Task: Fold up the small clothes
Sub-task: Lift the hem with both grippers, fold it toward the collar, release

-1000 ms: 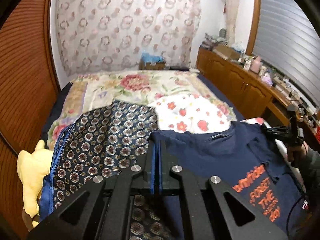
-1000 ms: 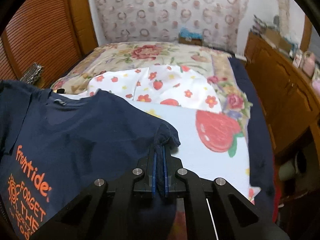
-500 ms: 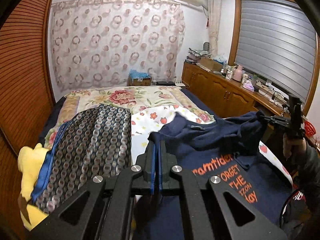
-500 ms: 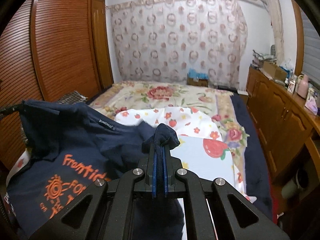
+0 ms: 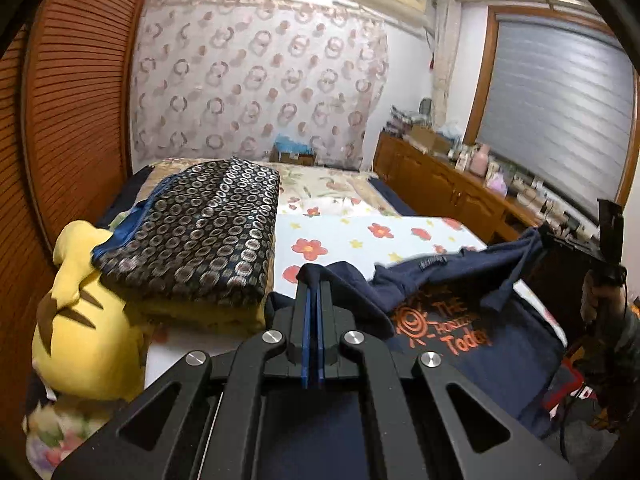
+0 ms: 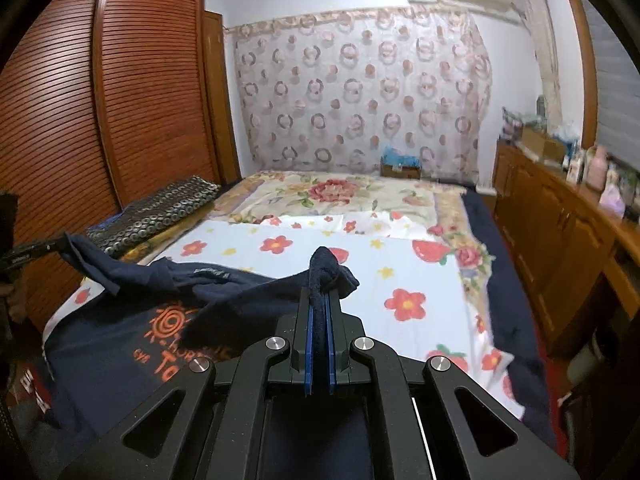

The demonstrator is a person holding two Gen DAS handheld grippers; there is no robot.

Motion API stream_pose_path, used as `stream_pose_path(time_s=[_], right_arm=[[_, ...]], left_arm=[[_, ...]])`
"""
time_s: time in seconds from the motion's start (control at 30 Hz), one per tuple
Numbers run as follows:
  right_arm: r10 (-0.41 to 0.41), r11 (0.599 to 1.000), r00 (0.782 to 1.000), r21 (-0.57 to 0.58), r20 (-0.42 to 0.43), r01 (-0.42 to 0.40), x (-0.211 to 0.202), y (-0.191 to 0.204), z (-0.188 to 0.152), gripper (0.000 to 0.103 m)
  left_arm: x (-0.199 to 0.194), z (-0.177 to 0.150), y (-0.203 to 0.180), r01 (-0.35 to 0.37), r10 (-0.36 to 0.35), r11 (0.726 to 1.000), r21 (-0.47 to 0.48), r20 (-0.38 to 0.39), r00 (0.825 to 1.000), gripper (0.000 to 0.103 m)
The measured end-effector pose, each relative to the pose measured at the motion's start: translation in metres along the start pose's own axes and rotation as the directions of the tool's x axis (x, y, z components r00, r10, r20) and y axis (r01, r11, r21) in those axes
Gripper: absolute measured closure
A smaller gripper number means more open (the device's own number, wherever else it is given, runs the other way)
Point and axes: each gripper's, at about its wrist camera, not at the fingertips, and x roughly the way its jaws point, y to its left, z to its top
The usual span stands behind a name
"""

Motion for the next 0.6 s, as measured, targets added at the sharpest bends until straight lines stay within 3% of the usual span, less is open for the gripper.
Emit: stream_pose_path(time_s=[0.33, 0.47, 0.53, 0.6], right_arm=[[-0.013, 0.999, 0.998, -0.043, -0.056, 0.011, -0.053, 0.012, -0.019, 0.098], [0.006, 1.000, 0.992, -0.017, -0.125, -0.008, -0.048, 0.011, -0.026, 0.098], [-0.021, 0.999, 0.988, -0.028, -0.156, 0.017, -0.045, 0.013, -0.028, 0.098], [-0.020, 1.000, 0.983, -0.011, -0.184, 0.018, -0.038, 0.010, -0.031, 0.097]], left_arm=[[-0.055, -0.024, -0.002, -0.023, 0.023, 1.000, 0.007, 0.012, 1.000, 0.100], [-0.052, -0.032, 0.001, -0.054, 0.054, 0.998, 0.018, -0.030, 0.998, 0.099], [-0.048, -0.036, 0.007, -0.077, 0.077, 0.997, 0.012, -0.044, 0.996, 0.092], [-0.041, -0.036, 0.014, -0.082, 0.082, 0.997, 0.002, -0.058, 0.995, 0.064]])
